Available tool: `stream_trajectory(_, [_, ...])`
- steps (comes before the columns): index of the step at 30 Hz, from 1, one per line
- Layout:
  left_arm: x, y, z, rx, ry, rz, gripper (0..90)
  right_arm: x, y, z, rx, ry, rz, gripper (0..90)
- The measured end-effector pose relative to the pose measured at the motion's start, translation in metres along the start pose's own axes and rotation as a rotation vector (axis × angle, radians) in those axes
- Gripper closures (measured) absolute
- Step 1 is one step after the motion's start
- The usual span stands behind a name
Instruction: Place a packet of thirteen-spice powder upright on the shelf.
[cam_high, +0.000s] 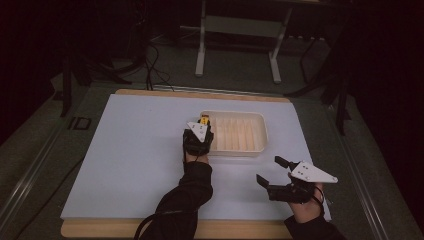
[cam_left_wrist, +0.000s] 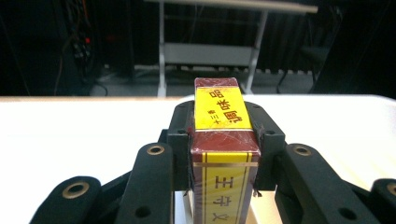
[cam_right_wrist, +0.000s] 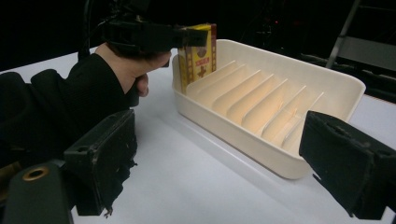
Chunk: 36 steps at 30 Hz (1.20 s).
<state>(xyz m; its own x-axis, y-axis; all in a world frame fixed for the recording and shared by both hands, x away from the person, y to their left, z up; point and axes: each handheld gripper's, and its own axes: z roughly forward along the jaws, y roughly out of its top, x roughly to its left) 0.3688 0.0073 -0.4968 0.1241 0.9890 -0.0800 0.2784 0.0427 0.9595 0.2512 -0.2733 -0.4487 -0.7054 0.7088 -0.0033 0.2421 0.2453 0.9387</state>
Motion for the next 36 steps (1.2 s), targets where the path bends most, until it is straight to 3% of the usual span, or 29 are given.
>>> stream_trajectory(10, [-0.002, -0.005, -0.001, -0.028, -0.011, 0.027, 68.3, 0.000, 0.000, 0.001, 0.006, 0.005, 0.006, 11.4])
stream_trajectory(19, [-0.004, -0.005, 0.000, -0.019, -0.029, 0.050, 67.2, 0.000, 0.000, 0.001, 0.004, 0.007, 0.010, 11.3])
stream_trajectory(23, [-0.003, -0.002, 0.000, -0.008, -0.057, 0.049, 64.4, 0.000, 0.000, 0.001, 0.006, 0.009, 0.008, 11.4])
stream_trajectory(26, [-0.004, 0.001, 0.000, -0.002, -0.058, 0.074, 57.1, 0.000, 0.000, 0.001, 0.004, 0.010, 0.012, 11.3])
stream_trajectory(28, [-0.004, 0.003, -0.001, 0.007, -0.053, 0.067, 48.5, -0.001, 0.000, 0.001, 0.004, 0.008, 0.013, 11.3])
stream_trajectory(32, [0.000, 0.008, -0.002, 0.031, -0.075, 0.042, 47.9, -0.001, 0.000, 0.001, 0.004, 0.006, 0.013, 11.3])
stream_trajectory(36, [0.002, 0.016, -0.006, 0.037, -0.078, 0.064, 45.7, -0.001, 0.000, 0.001, 0.003, 0.006, 0.011, 11.4])
